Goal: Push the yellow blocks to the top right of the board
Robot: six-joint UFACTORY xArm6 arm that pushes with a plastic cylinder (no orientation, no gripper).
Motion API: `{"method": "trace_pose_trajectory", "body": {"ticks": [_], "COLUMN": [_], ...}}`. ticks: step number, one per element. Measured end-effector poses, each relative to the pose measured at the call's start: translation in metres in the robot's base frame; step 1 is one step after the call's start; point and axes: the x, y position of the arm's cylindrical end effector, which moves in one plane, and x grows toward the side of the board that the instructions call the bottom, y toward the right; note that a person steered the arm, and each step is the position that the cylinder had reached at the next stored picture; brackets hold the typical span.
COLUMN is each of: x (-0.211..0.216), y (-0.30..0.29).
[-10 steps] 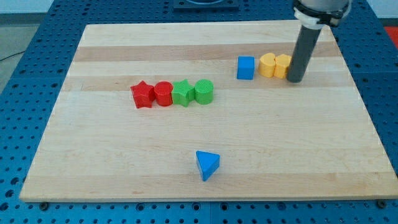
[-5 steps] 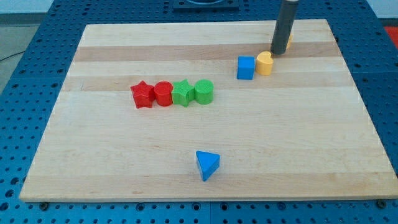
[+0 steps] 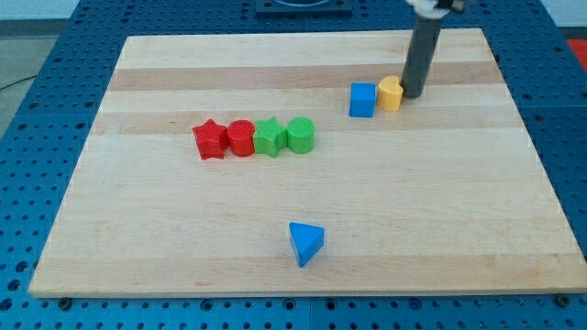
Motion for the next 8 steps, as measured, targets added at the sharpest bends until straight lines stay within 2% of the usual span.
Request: {"method": "trace_pose_trajectory", "body": {"ticks": [1,2,3,5,6,7,8], "x": [0.024,0.024,0.004,-0.023,-0.052,-0.055,-0.049], "y": [-0.063,-0.077,-0.089,-0.024,-0.016,-0.025,-0.076]}}
